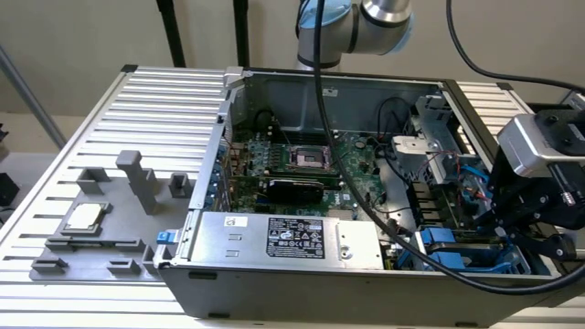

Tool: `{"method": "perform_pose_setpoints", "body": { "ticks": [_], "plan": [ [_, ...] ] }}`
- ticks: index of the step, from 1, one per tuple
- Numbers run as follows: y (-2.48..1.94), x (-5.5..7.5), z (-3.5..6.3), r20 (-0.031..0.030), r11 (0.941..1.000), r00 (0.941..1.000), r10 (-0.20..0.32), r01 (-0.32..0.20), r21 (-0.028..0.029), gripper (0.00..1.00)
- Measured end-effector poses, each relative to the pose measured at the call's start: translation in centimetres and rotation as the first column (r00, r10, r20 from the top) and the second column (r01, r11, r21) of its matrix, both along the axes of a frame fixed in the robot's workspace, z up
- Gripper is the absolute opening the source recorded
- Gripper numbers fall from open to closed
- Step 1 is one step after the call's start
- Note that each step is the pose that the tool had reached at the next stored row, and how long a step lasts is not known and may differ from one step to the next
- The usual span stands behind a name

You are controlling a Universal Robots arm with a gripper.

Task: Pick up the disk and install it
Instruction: 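Insert the first disk wire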

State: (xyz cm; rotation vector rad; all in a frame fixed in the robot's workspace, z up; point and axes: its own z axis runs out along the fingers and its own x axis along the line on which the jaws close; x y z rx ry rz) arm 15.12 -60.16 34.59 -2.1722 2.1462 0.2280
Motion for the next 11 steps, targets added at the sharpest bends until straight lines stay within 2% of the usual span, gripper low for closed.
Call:
{"method": "perform_pose_setpoints", "body": {
  "ticks": [6, 11],
  "plan": [
    [0.01, -0.18, -0.02, 0.0011, 0.9999, 0.9999, -0.014, 0.014, -0.0034, 0.16],
    [0.04, -0.41, -0.10, 0.0095, 0.9997, 0.9997, -0.024, 0.024, -0.0055, 0.16]
  ]
}}
